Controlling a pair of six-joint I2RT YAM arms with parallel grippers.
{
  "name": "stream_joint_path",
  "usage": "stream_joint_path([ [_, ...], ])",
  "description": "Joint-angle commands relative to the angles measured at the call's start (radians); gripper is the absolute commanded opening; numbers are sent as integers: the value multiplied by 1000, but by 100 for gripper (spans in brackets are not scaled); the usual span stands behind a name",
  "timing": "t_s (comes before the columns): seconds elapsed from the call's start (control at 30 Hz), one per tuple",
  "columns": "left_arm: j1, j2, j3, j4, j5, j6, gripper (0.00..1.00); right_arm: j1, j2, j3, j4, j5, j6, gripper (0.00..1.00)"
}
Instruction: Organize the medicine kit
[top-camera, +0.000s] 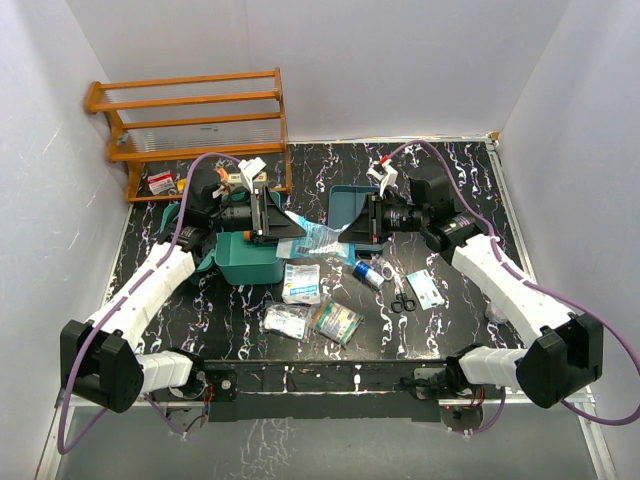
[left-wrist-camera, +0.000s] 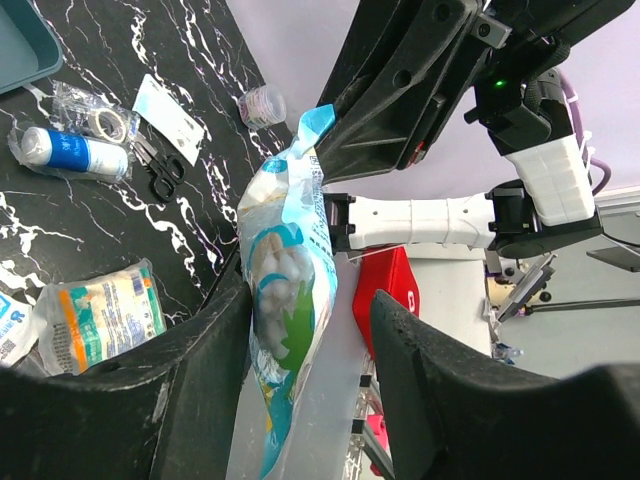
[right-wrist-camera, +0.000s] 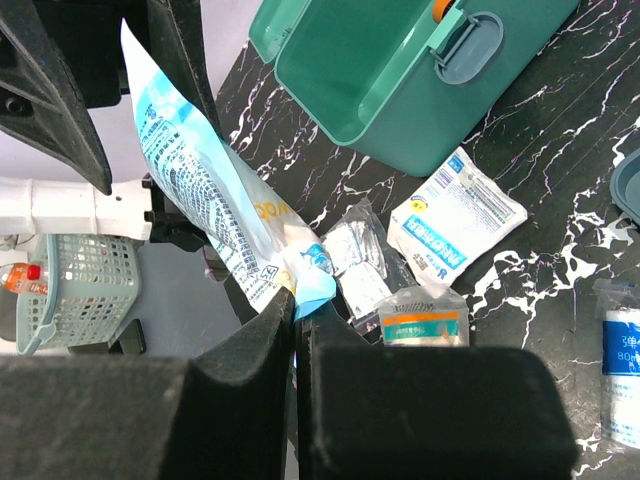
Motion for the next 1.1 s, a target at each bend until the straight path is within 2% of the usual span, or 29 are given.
stream_joint_path([
  [0.0,0,-48,-27,37,-19,-2,49,3,0,32,114,-40,9,0],
  [0.23,-1,-56,-48,34,-90,16,44,1,5,25,154,-45,33,0],
  [0.37,-1,-64,-58,62,-112,20,26,2,3,13,164,-42,36,2],
  [0.43,-1,-65,-59,76,-109,21,17,2,1,4,154,-23,32,8],
  [0.5,0,-74,-56,68,-121,29,13,2,-4,-3,134,6,24,17],
  [0.67,1,-103,-31,-6,-160,82,10,2,-11,-34,66,152,21,40],
  [0.87,1,-103,24,-183,-263,137,10,2,-5,-40,-29,443,42,42],
  [0.93,2,-105,53,-285,-352,156,11,3,-4,-30,-45,503,61,41],
  [1.07,7,-106,129,-553,-627,195,10,2,0,-22,-32,489,64,41],
])
